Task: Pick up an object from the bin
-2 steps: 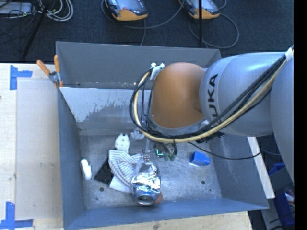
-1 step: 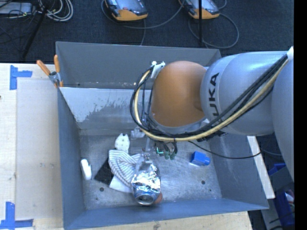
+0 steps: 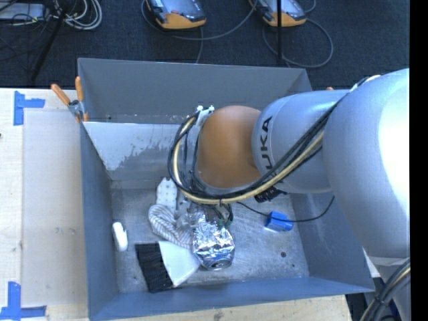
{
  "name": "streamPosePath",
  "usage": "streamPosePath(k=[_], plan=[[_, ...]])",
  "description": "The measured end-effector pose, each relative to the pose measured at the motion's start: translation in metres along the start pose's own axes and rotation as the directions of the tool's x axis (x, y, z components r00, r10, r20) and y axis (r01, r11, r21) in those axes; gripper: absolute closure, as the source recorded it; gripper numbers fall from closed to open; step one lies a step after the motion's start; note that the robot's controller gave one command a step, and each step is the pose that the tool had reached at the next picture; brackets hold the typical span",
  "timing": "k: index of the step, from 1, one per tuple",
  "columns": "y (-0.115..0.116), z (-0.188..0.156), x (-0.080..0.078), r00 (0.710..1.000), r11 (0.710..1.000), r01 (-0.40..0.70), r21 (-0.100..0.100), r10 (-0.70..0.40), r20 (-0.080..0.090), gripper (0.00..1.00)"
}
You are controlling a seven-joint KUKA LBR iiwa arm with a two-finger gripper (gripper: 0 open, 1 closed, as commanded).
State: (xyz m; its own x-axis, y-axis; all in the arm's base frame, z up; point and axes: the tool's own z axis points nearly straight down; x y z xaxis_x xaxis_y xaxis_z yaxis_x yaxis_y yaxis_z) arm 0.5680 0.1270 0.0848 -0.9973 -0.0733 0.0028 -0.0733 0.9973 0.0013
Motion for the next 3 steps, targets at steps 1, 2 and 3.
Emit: streamPosePath(k=[1,2,3], plan=[[0.0,0.0,0.0,1.0,1.0,-0.001,0.0,0.001,0.0,1.0],[0.0,-0.044,0.001,1.0,1.0,-0.003,0.002,0.003,-0.005,1.0],[0.029,-0.125,0.035,1.0,1.0,0.008,0.001,-0.008,0.003,1.0]])
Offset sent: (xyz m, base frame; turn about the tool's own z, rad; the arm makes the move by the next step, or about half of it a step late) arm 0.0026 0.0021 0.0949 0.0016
